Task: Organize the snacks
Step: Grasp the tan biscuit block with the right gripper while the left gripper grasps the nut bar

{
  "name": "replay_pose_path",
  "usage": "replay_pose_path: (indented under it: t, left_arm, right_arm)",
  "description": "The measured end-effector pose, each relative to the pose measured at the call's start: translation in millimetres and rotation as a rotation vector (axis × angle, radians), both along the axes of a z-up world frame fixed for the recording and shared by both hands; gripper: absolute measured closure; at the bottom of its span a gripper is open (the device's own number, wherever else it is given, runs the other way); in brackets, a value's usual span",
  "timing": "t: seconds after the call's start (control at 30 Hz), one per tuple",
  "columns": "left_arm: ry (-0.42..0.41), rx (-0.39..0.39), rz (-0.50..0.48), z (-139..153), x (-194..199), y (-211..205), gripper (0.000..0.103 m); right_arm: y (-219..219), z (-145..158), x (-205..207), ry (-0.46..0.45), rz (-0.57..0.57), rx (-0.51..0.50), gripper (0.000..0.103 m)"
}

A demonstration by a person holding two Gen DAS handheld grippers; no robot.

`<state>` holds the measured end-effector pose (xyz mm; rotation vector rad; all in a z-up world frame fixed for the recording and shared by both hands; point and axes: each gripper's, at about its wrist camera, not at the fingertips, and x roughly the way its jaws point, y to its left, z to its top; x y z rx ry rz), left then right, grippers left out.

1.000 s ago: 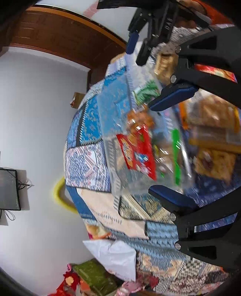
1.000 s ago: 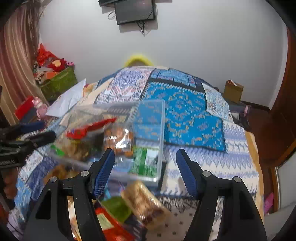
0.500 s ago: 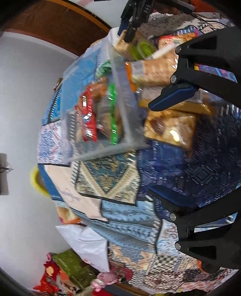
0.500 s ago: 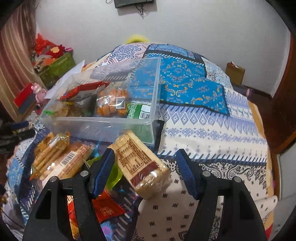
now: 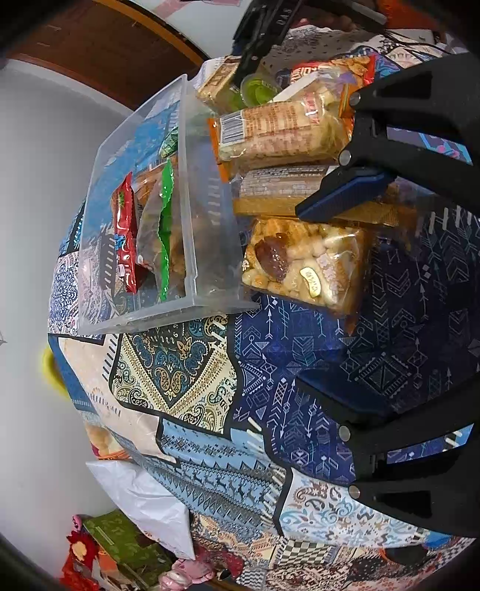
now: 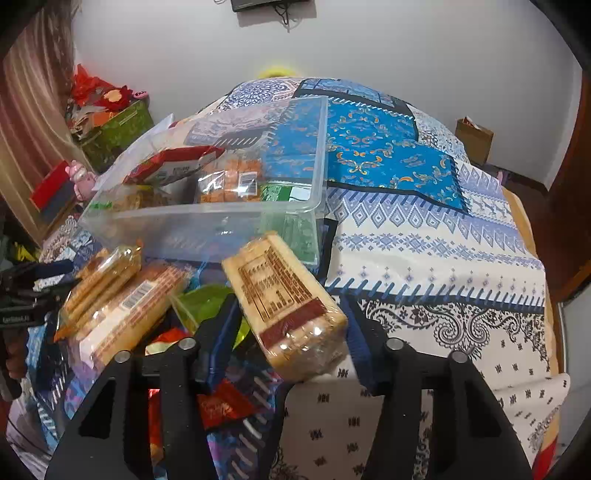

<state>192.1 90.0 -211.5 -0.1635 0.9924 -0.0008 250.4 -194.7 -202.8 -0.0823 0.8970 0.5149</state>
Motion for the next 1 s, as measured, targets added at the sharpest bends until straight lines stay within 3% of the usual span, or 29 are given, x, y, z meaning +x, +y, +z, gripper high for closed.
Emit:
replay_pose_path:
  t: [0.17, 0.43, 0.57, 0.6, 0.67, 1.0]
  left_arm:
    - [0.002, -0.03, 0.019, -3.7, 9.3, 0.8, 0.021]
    - [-0.003, 0.024, 0.018, -11.2, 19.9, -6.9, 0.021]
    - [-0.013, -0.013, -0.009, -11.8, 20.0, -7.8, 0.037]
    - [-0.018, -0.011, -0.028, -10.7, 19.7, -10.8, 0.045]
    - [-0.023, 0.005, -0.052, -9.0, 18.9, -16.1, 0.051]
    - [0.001, -0.026, -0.081, -12.9, 5.6, -10.6, 0.054]
  right_arm:
    - [-3.2, 0.5, -9.8, 0.008, -0.005, 0.004, 0.066]
    - [-10.0, 3.9, -28.4, 0.018, -0.013, 0.031, 0.068]
    - [-10.9, 4.8, -32.5, 0.026, -0.008, 0.035, 0.067]
    - [-12.2, 4.6, -30.9, 0.03, -0.009, 0.043, 0.067]
    - [-12.5, 4.6, -27.9, 0.032, -0.013, 0.051, 0.067]
    - [-4.2, -9.5, -19.2, 0.056, -0.044, 0.058, 0.067]
